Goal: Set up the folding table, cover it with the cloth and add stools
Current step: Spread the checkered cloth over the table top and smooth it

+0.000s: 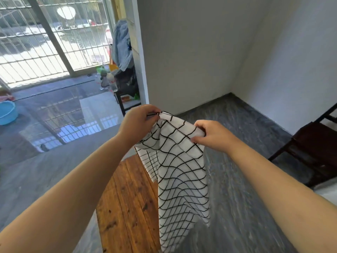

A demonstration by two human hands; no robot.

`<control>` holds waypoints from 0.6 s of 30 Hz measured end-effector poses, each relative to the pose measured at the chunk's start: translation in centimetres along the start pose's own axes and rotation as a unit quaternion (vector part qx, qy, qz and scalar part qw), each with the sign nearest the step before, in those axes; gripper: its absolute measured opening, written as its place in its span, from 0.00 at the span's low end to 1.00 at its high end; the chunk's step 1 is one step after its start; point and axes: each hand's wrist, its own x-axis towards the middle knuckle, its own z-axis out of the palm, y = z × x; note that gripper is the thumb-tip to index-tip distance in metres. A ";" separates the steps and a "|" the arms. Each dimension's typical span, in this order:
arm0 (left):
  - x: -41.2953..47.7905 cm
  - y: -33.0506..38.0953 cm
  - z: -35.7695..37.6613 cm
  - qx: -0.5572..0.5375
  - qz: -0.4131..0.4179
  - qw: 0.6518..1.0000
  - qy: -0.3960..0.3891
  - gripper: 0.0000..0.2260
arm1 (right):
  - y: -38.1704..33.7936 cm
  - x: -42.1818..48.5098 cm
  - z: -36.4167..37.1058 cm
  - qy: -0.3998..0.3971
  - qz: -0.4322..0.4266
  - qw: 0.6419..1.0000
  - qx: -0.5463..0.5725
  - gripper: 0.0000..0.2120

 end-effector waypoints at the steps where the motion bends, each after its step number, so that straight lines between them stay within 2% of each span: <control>1: 0.8 -0.5 -0.6 -0.001 0.004 1.000 0.009 0.09 | -0.9 0.9 0.1 0.019 -0.008 0.999 -0.024 0.06; 4: 2.8 -2.3 -2.5 -0.017 0.001 0.999 0.043 0.09 | -2.6 3.2 0.1 0.023 -0.019 0.998 -0.059 0.08; 8: 4.9 -5.4 -5.5 -0.034 -0.040 0.994 0.092 0.10 | -3.0 5.4 -0.2 -0.087 -0.001 0.996 0.007 0.11; 11: 5.7 -7.4 -7.4 -0.018 -0.043 0.994 0.103 0.10 | -2.9 7.5 0.1 -0.105 -0.033 0.994 -0.005 0.09; 14: 6.2 -9.3 -9.1 0.000 -0.048 0.992 0.114 0.10 | -3.1 10.7 1.2 -0.105 -0.051 0.992 -0.048 0.05; 16: 6.6 -10.7 -10.4 0.029 -0.054 0.992 0.112 0.09 | -3.4 13.1 2.2 -0.068 -0.086 0.988 -0.104 0.06; 18: 6.9 -12.4 -11.9 0.046 -0.074 0.989 0.120 0.09 | -4.0 15.5 3.0 -0.054 -0.112 0.990 -0.071 0.06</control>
